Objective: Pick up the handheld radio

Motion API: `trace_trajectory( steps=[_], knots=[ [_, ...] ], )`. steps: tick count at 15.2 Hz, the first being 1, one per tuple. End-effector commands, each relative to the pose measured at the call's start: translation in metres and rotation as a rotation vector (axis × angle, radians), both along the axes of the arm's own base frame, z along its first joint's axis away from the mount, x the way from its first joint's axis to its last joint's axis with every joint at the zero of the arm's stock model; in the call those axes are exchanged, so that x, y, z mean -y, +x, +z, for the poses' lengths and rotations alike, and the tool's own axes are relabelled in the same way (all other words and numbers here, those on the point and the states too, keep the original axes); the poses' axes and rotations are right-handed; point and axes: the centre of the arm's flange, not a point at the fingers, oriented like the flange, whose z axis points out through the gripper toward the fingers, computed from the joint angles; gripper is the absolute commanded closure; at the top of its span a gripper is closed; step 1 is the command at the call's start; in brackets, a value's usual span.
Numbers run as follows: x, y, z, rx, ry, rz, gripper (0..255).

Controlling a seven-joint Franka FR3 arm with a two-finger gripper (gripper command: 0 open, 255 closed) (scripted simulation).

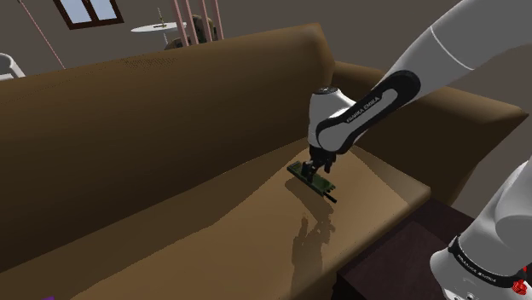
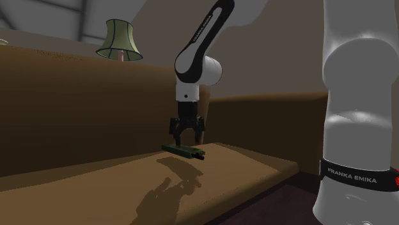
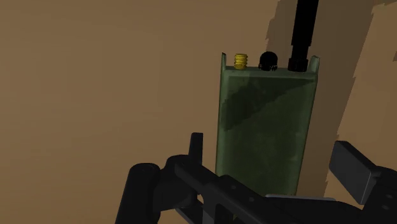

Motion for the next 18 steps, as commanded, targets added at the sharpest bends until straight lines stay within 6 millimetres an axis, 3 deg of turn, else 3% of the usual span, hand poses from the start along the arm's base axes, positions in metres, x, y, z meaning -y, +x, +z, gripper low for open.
trace_trajectory(
  steps=[1,7,8,18],
  knots=[
    [-0.002,0.002,-0.013,0.002,0.0,0.0,0],
    [-0.002,0.002,-0.037,0.002,0.0,0.0,0],
    [-0.002,0.002,-0.037,0.002,0.0,0.0,255],
    [-0.002,0.002,-0.031,0.002,0.0,0.0,255]
  ],
)
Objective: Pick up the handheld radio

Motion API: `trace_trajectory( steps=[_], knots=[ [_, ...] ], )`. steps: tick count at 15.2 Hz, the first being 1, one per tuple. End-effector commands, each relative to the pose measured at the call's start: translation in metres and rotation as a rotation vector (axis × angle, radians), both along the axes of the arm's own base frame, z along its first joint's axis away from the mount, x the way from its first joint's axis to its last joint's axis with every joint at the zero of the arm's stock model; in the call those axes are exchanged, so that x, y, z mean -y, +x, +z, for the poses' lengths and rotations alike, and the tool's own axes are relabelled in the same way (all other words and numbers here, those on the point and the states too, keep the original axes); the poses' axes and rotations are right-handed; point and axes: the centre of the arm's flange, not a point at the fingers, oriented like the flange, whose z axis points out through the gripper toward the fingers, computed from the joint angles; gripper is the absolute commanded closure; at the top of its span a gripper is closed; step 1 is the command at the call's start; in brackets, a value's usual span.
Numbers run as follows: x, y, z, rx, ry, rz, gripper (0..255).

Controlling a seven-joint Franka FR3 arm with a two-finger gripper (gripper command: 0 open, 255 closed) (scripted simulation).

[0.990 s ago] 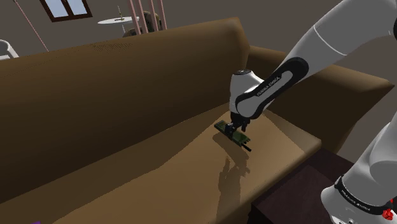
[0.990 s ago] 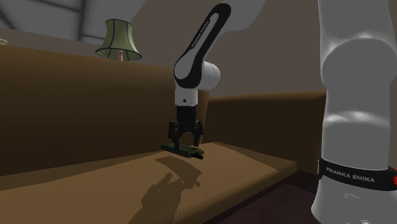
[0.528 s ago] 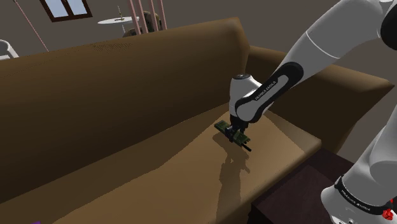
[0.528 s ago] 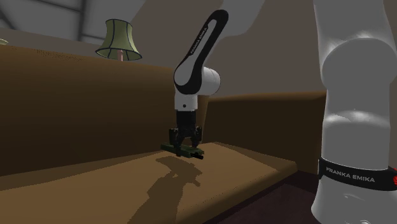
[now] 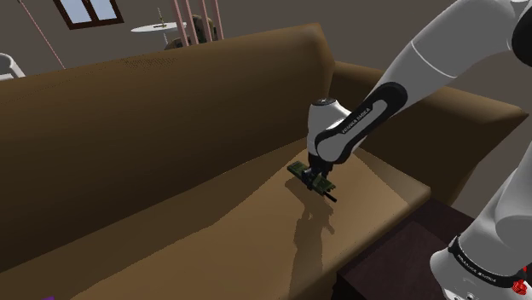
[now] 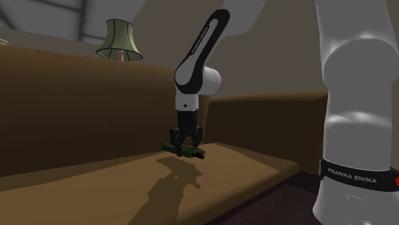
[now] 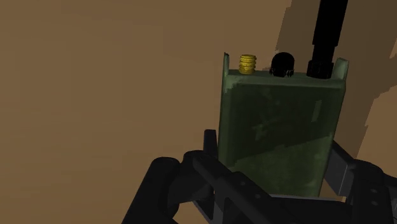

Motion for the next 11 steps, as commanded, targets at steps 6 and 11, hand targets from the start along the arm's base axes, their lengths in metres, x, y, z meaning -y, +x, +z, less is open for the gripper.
trace_trajectory(
  steps=[6,11],
  knots=[
    [0.0,0.0,0.034,-0.001,0.0,0.0,255],
    [0.0,0.0,0.061,-0.001,0.0,0.0,255]
  ],
)
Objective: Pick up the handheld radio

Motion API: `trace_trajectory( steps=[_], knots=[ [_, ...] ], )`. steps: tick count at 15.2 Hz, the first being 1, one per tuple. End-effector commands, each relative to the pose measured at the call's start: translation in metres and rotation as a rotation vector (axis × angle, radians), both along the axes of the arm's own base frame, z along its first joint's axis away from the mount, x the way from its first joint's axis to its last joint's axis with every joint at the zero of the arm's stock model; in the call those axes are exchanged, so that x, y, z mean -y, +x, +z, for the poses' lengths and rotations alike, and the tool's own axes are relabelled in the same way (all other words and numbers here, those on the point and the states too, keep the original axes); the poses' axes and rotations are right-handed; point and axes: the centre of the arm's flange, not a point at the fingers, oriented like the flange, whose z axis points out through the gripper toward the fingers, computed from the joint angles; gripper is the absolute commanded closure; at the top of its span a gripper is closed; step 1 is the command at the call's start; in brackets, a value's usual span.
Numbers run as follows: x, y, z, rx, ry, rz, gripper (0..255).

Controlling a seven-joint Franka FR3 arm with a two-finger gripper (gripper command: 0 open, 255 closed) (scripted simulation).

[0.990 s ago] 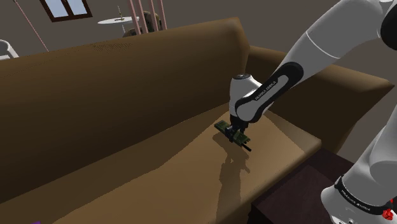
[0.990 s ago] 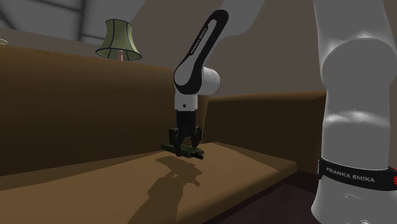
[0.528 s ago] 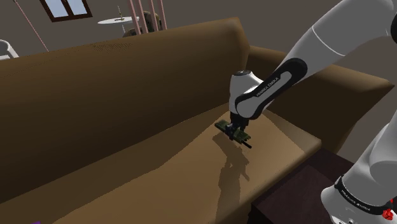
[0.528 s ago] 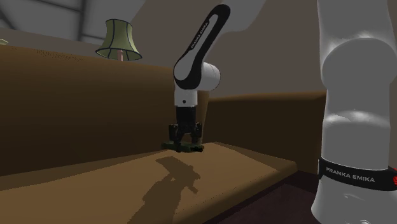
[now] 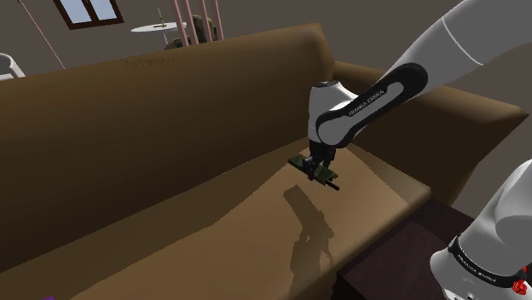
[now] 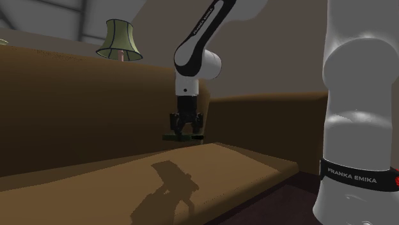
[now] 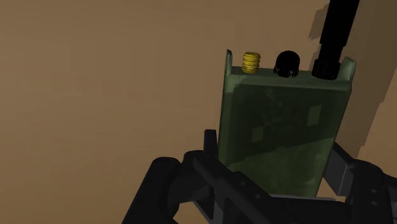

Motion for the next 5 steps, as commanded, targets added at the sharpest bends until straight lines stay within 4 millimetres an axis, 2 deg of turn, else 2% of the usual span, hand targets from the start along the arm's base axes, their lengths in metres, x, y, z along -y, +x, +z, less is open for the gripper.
trace_trajectory(
  steps=[1,3,5],
  knots=[
    [0.0,0.001,0.011,0.0,0.0,0.0,255],
    [0.0,0.001,0.021,0.0,0.0,0.0,255],
    [0.0,0.001,0.022,0.0,0.0,0.0,255]
  ],
)
